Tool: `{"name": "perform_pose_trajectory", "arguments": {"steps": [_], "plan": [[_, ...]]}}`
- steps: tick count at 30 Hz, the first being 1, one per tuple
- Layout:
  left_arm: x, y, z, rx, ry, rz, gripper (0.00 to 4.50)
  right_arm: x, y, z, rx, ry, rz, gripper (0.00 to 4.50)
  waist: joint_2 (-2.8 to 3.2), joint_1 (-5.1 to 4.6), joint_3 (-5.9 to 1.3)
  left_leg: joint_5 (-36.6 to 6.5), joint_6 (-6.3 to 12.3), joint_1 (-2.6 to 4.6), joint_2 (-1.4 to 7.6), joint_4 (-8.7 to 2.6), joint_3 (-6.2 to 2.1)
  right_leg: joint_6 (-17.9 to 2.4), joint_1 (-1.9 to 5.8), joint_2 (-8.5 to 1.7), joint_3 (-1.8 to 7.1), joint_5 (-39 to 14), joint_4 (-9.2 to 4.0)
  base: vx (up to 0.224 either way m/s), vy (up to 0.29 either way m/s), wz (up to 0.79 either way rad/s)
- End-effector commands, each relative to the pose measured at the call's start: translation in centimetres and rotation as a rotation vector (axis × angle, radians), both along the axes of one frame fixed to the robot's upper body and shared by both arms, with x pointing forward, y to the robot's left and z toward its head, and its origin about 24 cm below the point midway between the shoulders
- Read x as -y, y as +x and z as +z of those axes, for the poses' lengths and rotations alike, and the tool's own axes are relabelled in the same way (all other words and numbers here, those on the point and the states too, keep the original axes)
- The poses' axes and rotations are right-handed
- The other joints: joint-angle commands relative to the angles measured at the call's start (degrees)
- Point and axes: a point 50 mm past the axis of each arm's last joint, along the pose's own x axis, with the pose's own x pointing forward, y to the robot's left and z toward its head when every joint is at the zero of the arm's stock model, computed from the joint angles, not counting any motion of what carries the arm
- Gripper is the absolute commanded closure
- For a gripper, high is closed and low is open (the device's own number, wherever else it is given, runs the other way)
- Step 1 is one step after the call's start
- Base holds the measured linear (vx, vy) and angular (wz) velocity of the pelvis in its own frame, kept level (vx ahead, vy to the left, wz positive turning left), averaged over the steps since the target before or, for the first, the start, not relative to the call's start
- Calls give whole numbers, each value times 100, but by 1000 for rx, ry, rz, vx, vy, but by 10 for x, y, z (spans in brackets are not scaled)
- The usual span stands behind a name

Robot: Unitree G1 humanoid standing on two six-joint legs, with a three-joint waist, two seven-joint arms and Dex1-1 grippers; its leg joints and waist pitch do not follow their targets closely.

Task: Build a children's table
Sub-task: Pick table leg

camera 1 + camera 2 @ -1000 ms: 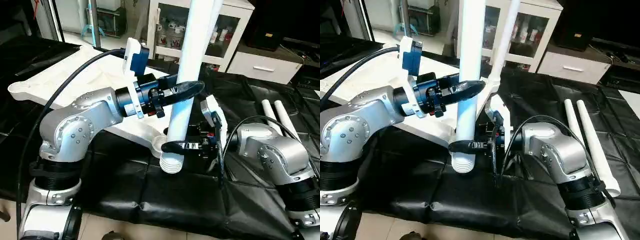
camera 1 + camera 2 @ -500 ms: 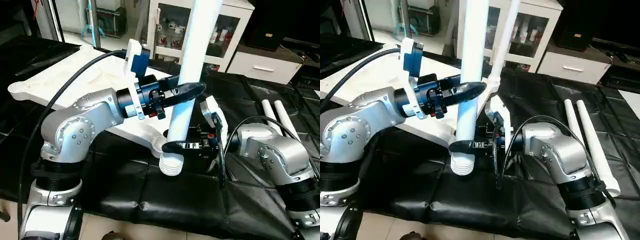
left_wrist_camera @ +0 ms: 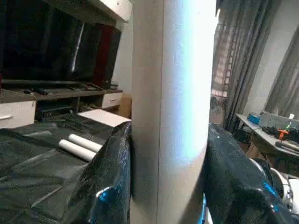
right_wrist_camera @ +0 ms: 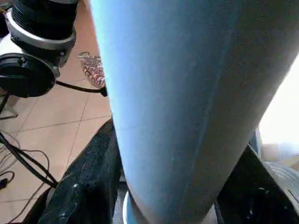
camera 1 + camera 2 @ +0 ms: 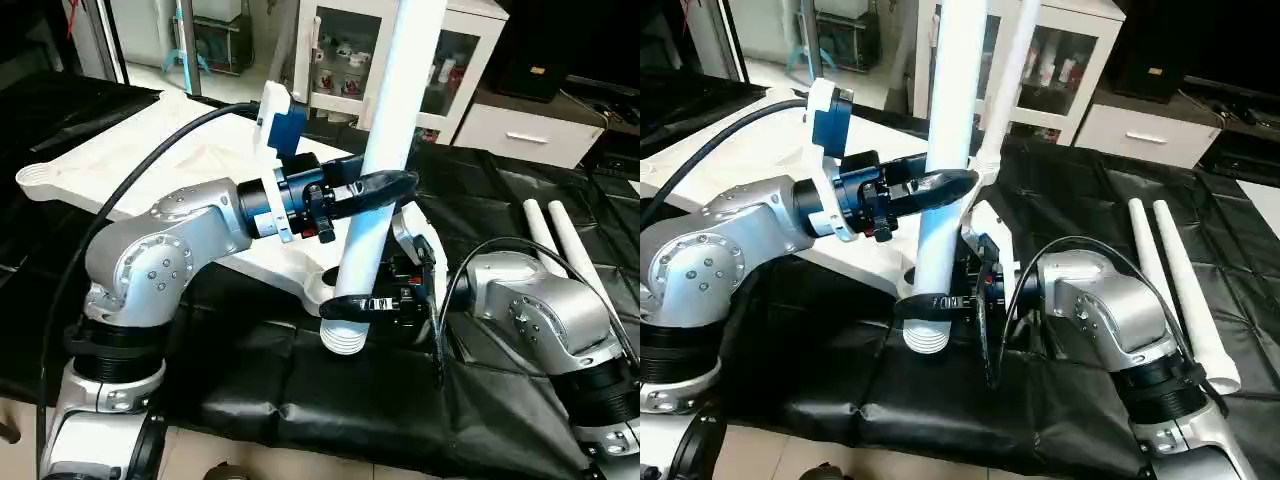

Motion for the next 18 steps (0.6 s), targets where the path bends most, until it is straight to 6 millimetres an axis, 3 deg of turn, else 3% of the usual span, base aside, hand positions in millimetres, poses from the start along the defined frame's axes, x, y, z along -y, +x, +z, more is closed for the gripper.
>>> {"name": "perform_pose_trajectory", "arguments": {"steps": [1,7,17,18], "plan": [[5,-5,4,20,3,-43,276,1,-2,0,13,-4,12,217,28,-23,-388,-794,-183,27,123,-380,-9,-695,311,-412,269,-1309,-417,0,0,0],[5,-6,4,21,6,-48,276,1,-3,0,9,-2,16,253,26,-21,-386,-823,-187,32,122,-379,-6,-673,306,-414,272,-1369,-427,0,0,0],[3,-1,-3,-2,70,10,276,2,-1,1,15,3,4,262,50,-22,-391,-816,-200,35,124,-382,-11,-698,307,-409,270,-1275,-415,0,0,0],[3,-1,-3,-2,70,10,220,2,-1,1,15,3,4,262,48,-25,-390,-833,-211,31,124,-383,-12,-712,308,-407,269,-1255,-412,0,0,0]]}}
